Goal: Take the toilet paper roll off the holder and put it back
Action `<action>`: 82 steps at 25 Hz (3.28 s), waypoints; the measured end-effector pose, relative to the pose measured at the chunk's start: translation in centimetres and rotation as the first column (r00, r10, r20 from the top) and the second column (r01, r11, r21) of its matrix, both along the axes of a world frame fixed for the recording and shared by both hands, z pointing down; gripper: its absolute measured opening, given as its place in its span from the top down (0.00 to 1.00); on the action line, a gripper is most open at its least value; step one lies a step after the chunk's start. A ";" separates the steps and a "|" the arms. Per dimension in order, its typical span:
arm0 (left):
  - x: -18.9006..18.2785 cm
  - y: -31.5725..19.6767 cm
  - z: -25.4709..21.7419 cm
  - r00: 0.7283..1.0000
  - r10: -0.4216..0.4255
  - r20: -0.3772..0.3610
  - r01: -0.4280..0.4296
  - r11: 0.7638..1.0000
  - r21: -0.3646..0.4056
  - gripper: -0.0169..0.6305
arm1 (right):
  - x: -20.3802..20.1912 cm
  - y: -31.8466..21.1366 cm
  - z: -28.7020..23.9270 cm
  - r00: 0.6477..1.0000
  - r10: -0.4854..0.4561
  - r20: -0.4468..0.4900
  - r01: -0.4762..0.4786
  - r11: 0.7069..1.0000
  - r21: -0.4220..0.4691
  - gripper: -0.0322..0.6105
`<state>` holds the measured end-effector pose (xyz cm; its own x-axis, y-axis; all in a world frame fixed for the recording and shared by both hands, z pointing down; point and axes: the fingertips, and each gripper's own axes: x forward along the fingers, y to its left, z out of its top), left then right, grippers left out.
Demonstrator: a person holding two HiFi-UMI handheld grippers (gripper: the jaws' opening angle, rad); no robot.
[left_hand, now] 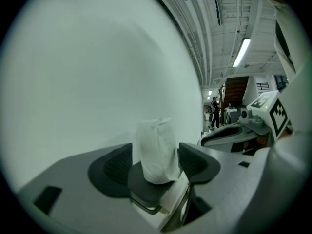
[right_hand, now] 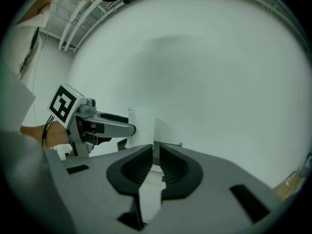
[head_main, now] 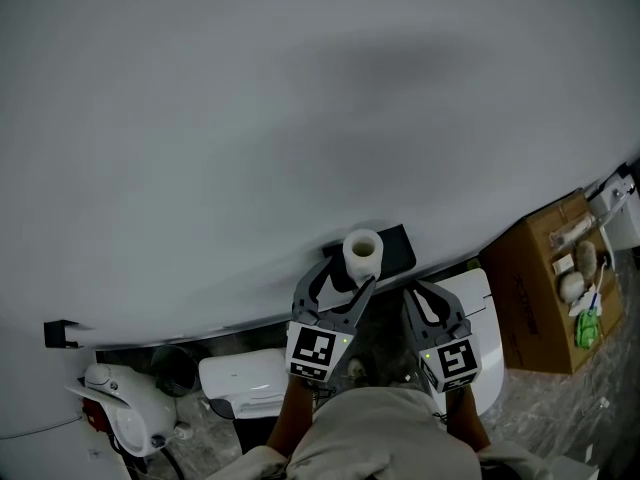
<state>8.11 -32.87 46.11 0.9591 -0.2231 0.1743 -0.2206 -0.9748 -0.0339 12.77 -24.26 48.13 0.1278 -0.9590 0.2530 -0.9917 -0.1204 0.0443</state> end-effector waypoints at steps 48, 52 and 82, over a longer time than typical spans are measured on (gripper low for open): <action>2.6 -0.5 1.1 0.999 0.032 0.026 -0.033 0.999 0.039 0.52 | -0.5 2.9 -0.7 0.995 0.088 -0.040 -0.089 0.996 -0.017 0.89; 2.5 -0.1 0.3 1.000 0.020 0.013 -0.021 0.999 0.047 0.52 | -0.3 3.7 -1.2 0.995 0.090 -0.047 -0.091 0.996 -0.007 0.89; -1.9 9.8 -3.5 0.991 -0.128 -0.033 0.131 0.981 0.141 0.52 | 0.1 11.3 -4.4 0.998 -0.047 -0.050 0.053 0.992 0.118 0.89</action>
<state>6.20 -23.08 42.64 0.9240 -0.3664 0.1093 -0.3469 -0.9236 -0.1633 12.83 -12.93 43.73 0.0880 -0.9875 0.1311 -0.9938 -0.0779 0.0798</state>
